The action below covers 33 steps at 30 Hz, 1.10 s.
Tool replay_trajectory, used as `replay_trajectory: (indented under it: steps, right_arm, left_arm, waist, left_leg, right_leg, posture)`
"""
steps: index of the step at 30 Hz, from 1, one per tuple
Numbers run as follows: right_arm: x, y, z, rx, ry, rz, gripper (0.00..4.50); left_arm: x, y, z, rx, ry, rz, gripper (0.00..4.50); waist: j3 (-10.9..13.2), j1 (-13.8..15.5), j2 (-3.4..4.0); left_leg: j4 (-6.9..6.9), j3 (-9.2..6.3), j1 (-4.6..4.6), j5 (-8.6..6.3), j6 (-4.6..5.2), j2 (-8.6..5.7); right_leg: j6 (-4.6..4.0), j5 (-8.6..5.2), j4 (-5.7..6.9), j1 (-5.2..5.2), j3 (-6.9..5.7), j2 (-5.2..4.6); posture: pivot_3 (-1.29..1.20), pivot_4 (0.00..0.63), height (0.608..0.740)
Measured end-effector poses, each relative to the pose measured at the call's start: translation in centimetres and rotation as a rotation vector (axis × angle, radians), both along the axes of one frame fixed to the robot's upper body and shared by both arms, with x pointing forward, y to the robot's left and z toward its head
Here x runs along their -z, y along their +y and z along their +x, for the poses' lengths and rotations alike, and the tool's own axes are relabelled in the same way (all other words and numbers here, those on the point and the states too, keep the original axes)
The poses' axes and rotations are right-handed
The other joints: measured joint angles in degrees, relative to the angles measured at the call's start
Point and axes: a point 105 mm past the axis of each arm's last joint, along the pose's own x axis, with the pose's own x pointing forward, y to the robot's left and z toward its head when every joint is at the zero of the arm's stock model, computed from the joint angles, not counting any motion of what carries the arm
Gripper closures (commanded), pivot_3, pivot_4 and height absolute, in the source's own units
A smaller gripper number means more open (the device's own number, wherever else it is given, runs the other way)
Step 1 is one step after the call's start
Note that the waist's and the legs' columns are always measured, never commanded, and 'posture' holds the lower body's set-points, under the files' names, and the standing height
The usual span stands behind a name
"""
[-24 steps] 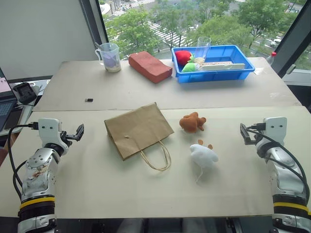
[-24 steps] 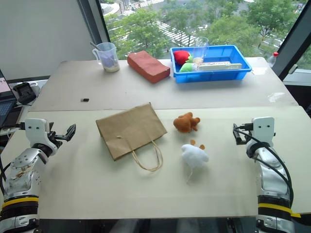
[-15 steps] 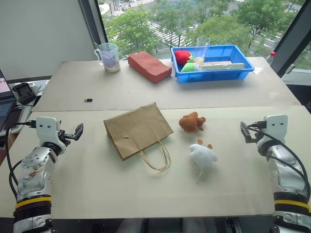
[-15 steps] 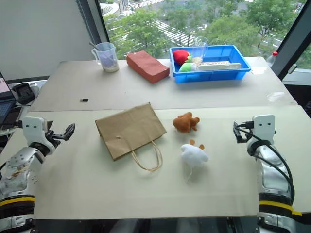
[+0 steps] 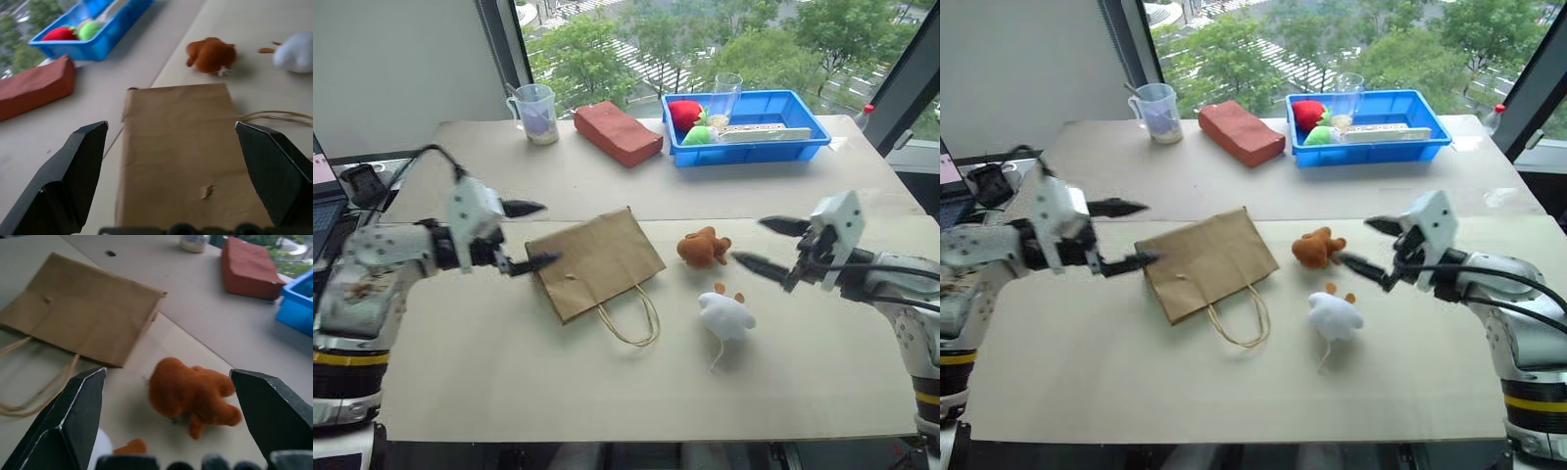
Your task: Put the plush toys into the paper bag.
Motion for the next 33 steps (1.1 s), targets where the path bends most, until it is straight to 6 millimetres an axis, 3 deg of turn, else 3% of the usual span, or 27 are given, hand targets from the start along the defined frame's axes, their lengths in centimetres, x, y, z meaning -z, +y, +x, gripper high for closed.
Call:
replay_trajectory:
  steps: [4, 12, 21, 33]
  right_arm:
    - [-0.1, 2.5, -2.0, -0.125, 0.049, -0.001, 0.0]
    - [-1.1, 4.3, -4.8, -0.237, 0.109, -0.019, 0.0]
    - [-1.7, 4.5, -4.7, -0.202, 0.08, -0.015, 0.0]
    - [-2.4, 3.3, -3.5, -0.158, 0.047, -0.029, 0.0]
  left_arm:
    - [3.0, -2.3, -0.5, 0.172, 0.002, 0.105, 0.05]
    - [6.2, -3.0, 0.5, 0.318, -0.046, 0.248, 0.05]
    - [7.9, -4.1, 1.7, 0.343, -0.078, 0.263, 0.05]
    - [9.4, -4.6, 1.6, 0.368, -0.097, 0.31, 0.05]
  waist:
    - [0.02, -0.12, -0.03]
    - [0.04, 1.04, -0.07]
    - [0.05, 1.29, -0.08]
    - [0.05, 1.23, -0.08]
  left_leg:
    - [0.0, 0.03, -0.06, 0.0, 0.0, 0.02]
    - [0.13, 0.01, -0.18, 0.0, 0.01, -0.01]
    - [0.16, -0.01, -0.22, 0.0, 0.02, -0.07]
    - [0.22, -0.01, -0.22, 0.01, 0.02, -0.08]
  right_leg:
    - [-0.01, 0.01, -0.04, -0.06, 0.0, -0.01]
    - [-0.02, 0.01, -0.09, -0.06, -0.06, -0.03]
    - [0.0, 0.03, -0.05, -0.07, -0.12, -0.03]
    - [0.0, 0.03, 0.0, -0.07, -0.13, -0.03]
  posture:
    - [0.0, 0.15, 0.74]
    - [0.0, 0.15, 0.74]
    - [0.0, 0.15, 0.74]
    - [0.0, 0.15, 0.74]
